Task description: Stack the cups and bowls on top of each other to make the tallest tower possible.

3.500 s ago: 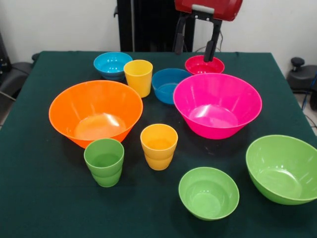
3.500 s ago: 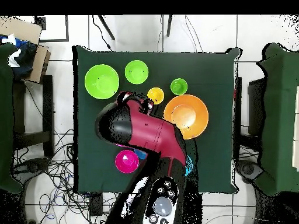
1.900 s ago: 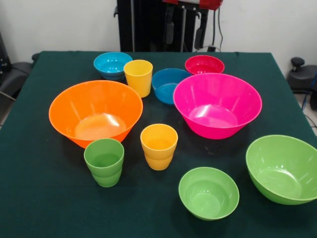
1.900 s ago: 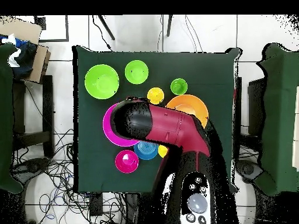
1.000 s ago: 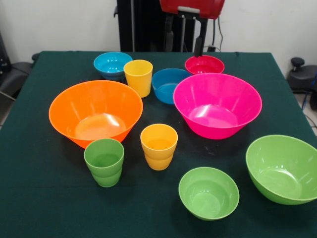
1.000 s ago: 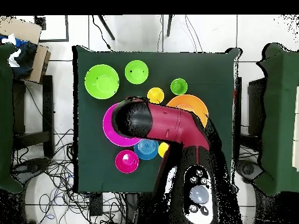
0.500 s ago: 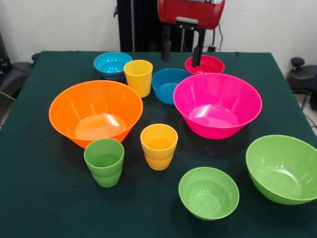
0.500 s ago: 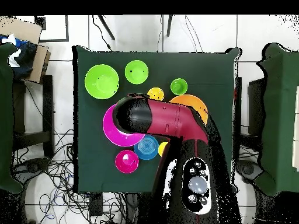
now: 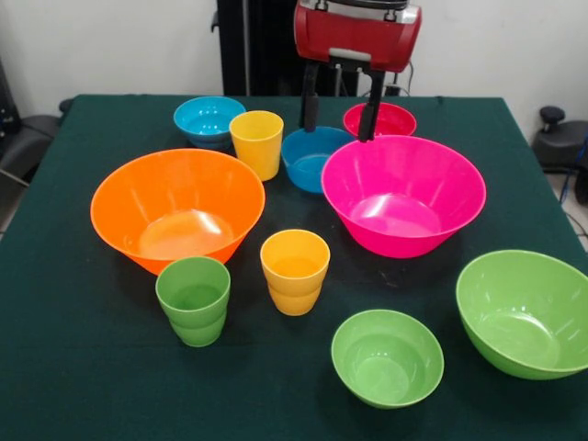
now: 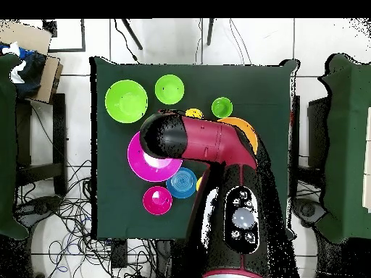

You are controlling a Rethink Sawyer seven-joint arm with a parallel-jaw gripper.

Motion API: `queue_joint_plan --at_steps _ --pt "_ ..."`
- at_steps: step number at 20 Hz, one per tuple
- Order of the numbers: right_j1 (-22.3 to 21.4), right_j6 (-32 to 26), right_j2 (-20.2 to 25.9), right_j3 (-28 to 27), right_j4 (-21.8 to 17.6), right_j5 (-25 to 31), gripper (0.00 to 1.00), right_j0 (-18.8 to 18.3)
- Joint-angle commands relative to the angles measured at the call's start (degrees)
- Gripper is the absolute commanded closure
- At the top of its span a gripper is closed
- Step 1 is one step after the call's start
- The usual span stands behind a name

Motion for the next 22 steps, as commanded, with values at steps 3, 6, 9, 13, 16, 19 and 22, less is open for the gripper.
queue_joint_plan --at_steps 3,6,9,13,16,19,22 --pt "4.6 1.7 2.7 -4.1 -4.8 -4.0 0.00 1.0" --pt "5.3 1.3 2.5 -5.4 -5.1 -4.1 0.00 1.0" --pt "5.4 0.9 2.6 -5.4 -5.3 -4.6 0.00 0.7" --pt "5.4 0.2 2.6 -5.4 -5.5 -5.1 0.00 0.5" --pt "5.8 -0.4 2.5 -6.5 -5.8 -4.7 0.00 0.5" --pt "6.5 -0.9 2.2 -8.3 -6.0 -4.1 0.00 0.7" --pt "7.1 -0.7 1.9 -9.3 -6.1 -4.3 0.00 0.9"
